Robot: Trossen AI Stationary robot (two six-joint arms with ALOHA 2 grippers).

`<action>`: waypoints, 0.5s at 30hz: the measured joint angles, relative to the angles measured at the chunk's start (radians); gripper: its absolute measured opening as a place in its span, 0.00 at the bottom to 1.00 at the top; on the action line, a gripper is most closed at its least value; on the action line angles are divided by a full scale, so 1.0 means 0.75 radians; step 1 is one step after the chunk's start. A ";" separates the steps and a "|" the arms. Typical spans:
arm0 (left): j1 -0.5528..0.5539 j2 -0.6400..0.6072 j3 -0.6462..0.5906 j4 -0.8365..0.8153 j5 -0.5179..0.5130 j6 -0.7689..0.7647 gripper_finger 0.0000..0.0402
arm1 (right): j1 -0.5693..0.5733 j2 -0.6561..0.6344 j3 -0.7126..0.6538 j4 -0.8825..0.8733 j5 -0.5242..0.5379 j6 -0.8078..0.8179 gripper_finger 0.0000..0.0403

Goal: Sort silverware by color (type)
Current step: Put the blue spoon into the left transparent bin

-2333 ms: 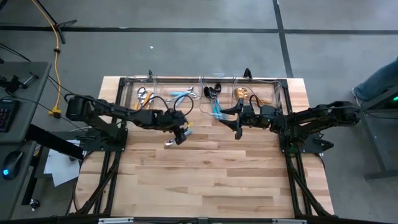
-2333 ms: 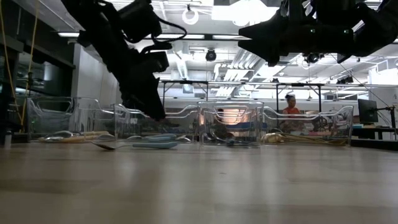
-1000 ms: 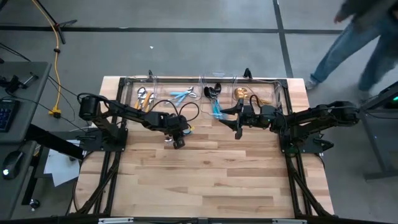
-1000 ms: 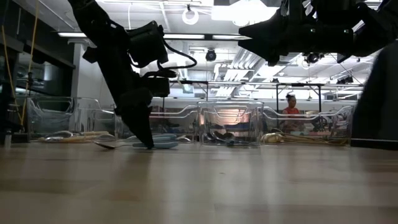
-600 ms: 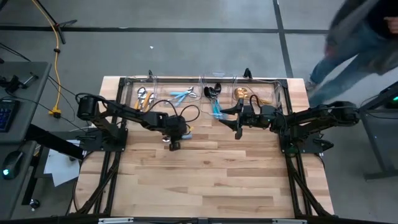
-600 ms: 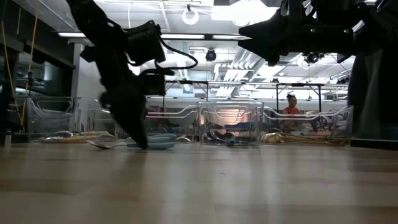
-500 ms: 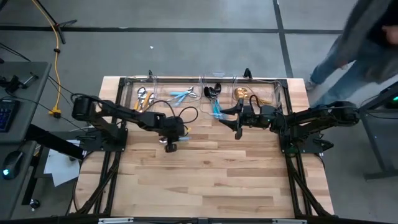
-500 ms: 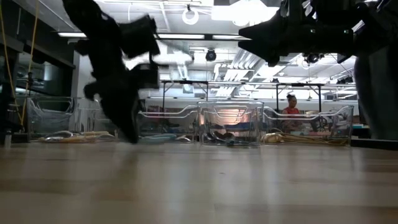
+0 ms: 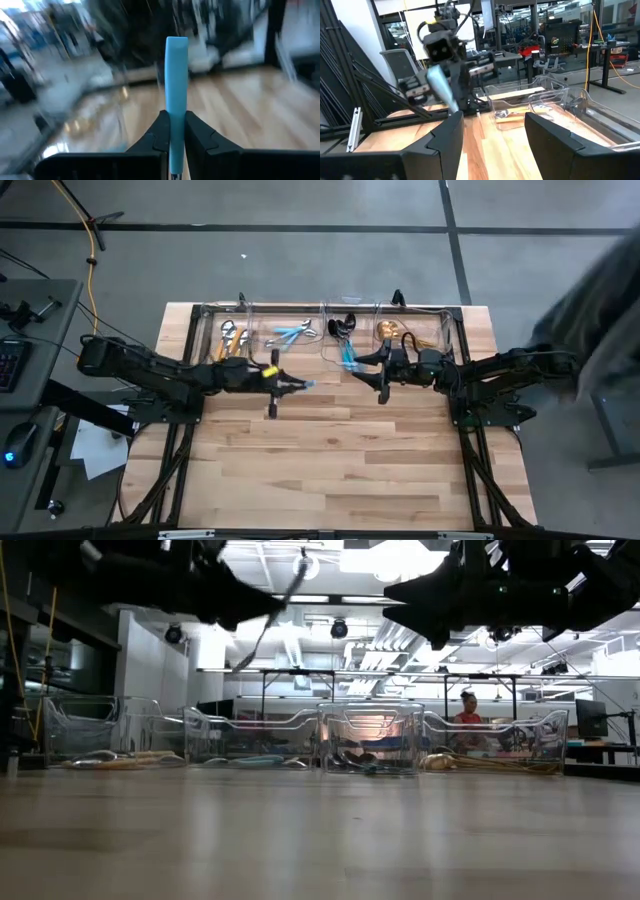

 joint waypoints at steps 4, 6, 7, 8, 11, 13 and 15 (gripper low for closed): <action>0.061 0.030 -0.126 0.374 -0.004 -0.096 0.03 | 0.000 0.000 -0.001 0.043 -0.025 0.000 0.49; 0.093 0.047 -0.164 0.492 -0.003 -0.141 0.03 | 0.002 0.000 -0.001 0.063 -0.027 0.000 0.49; 0.108 0.055 -0.176 0.540 0.005 -0.164 0.03 | 0.002 0.000 -0.001 0.072 -0.027 -0.008 0.49; 0.123 0.067 -0.184 0.574 0.009 -0.187 0.03 | 0.005 0.000 -0.001 0.076 -0.027 -0.021 0.49; 0.162 0.105 -0.192 0.621 0.049 -0.249 0.03 | 0.023 0.000 -0.001 0.094 -0.027 -0.072 0.49; 0.180 0.128 -0.191 0.663 0.080 -0.270 0.03 | 0.041 0.000 -0.001 0.103 -0.028 -0.101 0.49; 0.192 0.148 -0.190 0.683 0.086 -0.288 0.03 | 0.058 0.000 -0.001 0.106 -0.029 -0.125 0.49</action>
